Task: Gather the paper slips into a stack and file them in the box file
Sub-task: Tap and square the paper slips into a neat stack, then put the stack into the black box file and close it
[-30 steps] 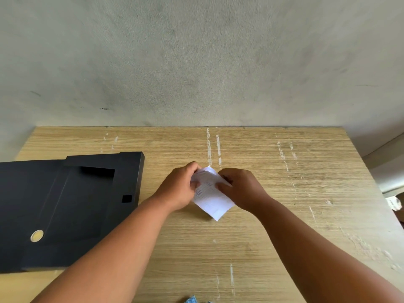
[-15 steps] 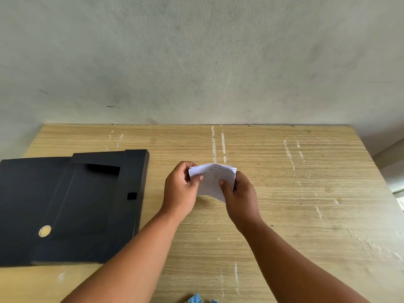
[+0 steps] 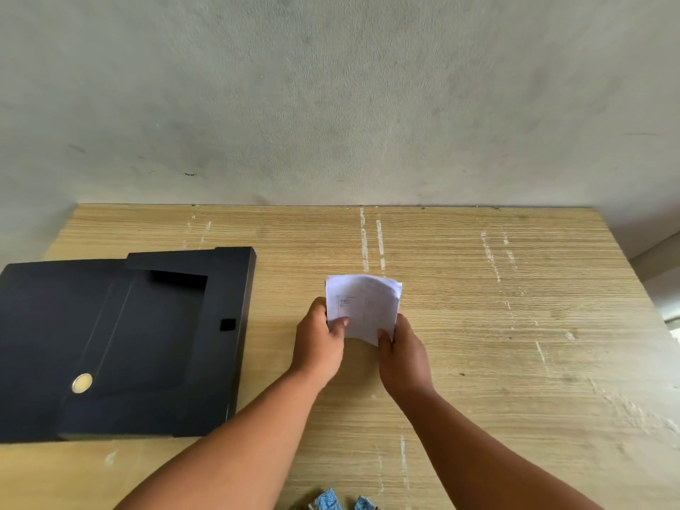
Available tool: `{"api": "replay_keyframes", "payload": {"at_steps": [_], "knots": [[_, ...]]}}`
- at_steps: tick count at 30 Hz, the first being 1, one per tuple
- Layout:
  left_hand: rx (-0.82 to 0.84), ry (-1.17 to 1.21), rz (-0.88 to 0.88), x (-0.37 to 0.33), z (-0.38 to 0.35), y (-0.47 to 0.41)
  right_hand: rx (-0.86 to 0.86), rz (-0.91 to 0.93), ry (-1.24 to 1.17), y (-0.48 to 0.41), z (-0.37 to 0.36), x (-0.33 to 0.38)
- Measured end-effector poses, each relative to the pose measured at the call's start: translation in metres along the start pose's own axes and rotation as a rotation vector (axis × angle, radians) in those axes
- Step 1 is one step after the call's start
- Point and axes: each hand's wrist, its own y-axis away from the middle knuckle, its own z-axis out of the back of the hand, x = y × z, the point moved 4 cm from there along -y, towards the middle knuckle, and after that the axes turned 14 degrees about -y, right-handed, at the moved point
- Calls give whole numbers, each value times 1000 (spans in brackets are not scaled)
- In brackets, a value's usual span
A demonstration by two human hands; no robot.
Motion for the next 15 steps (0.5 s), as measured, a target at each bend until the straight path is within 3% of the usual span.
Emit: {"api": "replay_keyframes", "payload": {"at_steps": [7,15], "knots": [[83,-46,-42,20,45,-9,35,-99,-143,2,-20,18],[122,93,-13,72,150,-26,125,-214,-404,24,-108,72]]}}
